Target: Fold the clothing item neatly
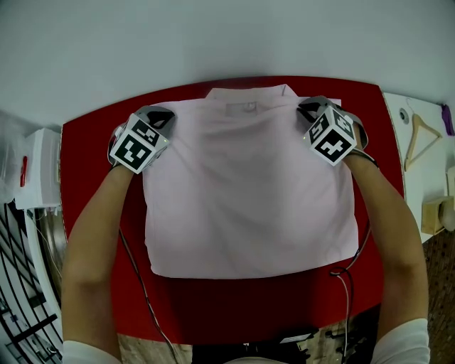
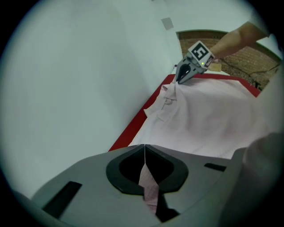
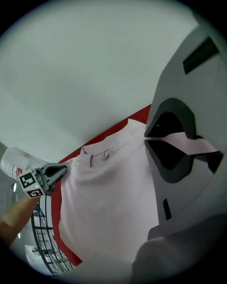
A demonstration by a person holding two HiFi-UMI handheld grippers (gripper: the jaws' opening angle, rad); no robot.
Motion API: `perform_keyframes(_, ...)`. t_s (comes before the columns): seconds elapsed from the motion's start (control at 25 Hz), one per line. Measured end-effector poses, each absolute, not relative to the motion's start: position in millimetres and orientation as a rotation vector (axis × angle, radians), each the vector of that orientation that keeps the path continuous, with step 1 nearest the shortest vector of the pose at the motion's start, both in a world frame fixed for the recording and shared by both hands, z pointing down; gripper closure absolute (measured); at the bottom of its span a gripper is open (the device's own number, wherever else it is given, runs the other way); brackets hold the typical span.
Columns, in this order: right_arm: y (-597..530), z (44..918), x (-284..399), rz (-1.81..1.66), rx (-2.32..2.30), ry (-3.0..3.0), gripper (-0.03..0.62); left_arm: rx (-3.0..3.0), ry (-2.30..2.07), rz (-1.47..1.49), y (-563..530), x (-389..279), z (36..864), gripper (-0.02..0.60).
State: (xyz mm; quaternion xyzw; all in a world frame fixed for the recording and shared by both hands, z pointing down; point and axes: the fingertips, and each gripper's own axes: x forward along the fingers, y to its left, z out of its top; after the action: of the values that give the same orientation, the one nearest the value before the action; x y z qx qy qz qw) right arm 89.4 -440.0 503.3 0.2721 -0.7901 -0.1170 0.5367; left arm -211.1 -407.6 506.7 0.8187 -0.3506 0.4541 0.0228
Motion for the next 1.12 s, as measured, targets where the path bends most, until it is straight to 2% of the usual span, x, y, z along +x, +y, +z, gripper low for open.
perform_keyframes(0.12,-442,496,91,-0.303,0.667,-1.89,0.56,2.557,-1.016,1.398,-407,-208,514,0.57)
perform_keyframes(0.16,-443,493,91,-0.307,0.68,-1.898,0.56,2.557,-0.987,1.397,-406,-206,517,0.531)
perform_keyframes(0.2,-445,490,91,-0.309,0.694,-1.907,0.56,2.56,-0.966,1.392,-406,-204,519,0.468)
perform_keyframes(0.4,-448,478,91,-0.339,0.742,-1.928,0.56,2.533,-0.992,1.424,-412,-206,528,0.424)
perform_keyframes(0.48,-448,477,93,-0.341,0.758,-1.931,0.56,2.497,-1.004,1.445,-413,-207,532,0.426)
perform_keyframes(0.52,-448,477,94,-0.343,0.763,-1.931,0.56,2.484,-1.007,1.458,-413,-207,533,0.448)
perform_keyframes(0.56,-448,478,94,-0.346,0.766,-1.929,0.56,2.481,-1.013,1.471,-413,-207,532,0.503)
perform_keyframes(0.64,-448,478,95,-0.353,0.773,-1.928,0.56,2.502,-1.043,1.478,-414,-206,527,0.546)
perform_keyframes(1.12,-454,471,103,-0.353,0.859,-1.939,0.56,2.608,-1.394,1.325,-425,-211,481,0.549)
